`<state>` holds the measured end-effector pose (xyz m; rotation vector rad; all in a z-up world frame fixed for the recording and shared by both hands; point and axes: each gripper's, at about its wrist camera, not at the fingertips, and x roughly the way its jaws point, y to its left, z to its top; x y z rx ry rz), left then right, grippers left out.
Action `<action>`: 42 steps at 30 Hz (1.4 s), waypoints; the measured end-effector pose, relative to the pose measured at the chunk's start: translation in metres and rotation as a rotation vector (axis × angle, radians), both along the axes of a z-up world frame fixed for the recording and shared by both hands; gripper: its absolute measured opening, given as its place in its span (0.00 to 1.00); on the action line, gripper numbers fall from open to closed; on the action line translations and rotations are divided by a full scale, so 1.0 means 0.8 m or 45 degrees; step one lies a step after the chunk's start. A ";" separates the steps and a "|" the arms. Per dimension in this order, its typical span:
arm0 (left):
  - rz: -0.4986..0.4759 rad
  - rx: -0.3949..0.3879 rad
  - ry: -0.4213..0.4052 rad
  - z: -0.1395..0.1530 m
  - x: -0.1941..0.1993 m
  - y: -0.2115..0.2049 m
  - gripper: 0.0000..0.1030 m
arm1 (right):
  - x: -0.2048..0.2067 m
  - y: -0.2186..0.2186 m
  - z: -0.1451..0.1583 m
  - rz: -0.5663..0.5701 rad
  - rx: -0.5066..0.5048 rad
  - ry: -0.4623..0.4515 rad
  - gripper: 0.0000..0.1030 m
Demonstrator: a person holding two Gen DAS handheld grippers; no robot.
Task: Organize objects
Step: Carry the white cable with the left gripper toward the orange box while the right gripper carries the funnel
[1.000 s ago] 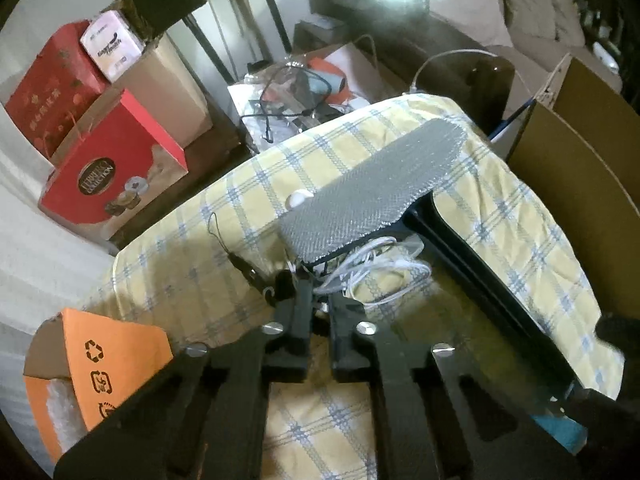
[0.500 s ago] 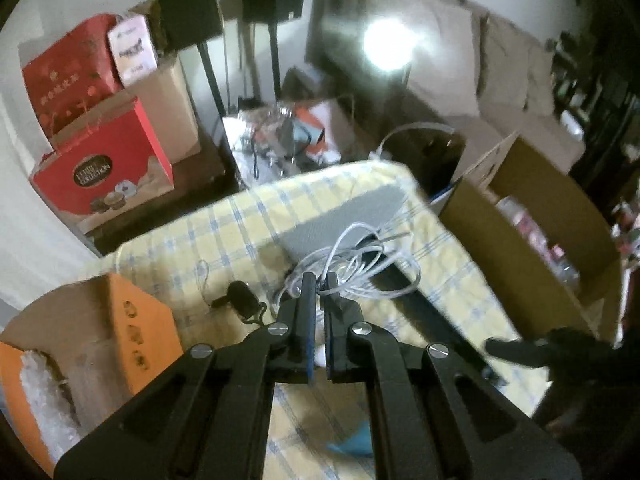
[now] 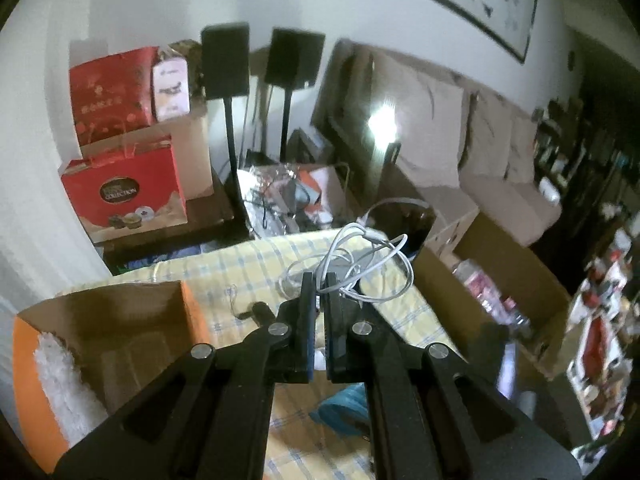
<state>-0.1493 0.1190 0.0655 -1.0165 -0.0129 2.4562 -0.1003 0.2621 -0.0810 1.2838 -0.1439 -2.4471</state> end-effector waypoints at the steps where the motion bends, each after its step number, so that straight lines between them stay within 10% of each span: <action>1: 0.000 0.027 0.004 0.005 0.002 -0.006 0.03 | -0.002 -0.003 -0.004 0.000 0.007 -0.012 0.73; 10: 0.044 0.205 0.130 0.077 0.025 -0.067 0.03 | -0.013 -0.019 -0.032 0.017 0.053 -0.044 0.73; 22: 0.129 0.255 0.184 0.112 0.030 -0.117 0.03 | -0.019 -0.020 -0.032 0.002 0.055 -0.033 0.42; 24: 0.136 0.274 0.178 0.112 0.030 -0.124 0.03 | -0.017 -0.019 -0.026 -0.003 0.044 -0.011 0.08; 42: 0.293 0.281 0.329 0.181 0.053 -0.207 0.03 | -0.010 -0.033 0.057 -0.006 -0.001 0.117 0.09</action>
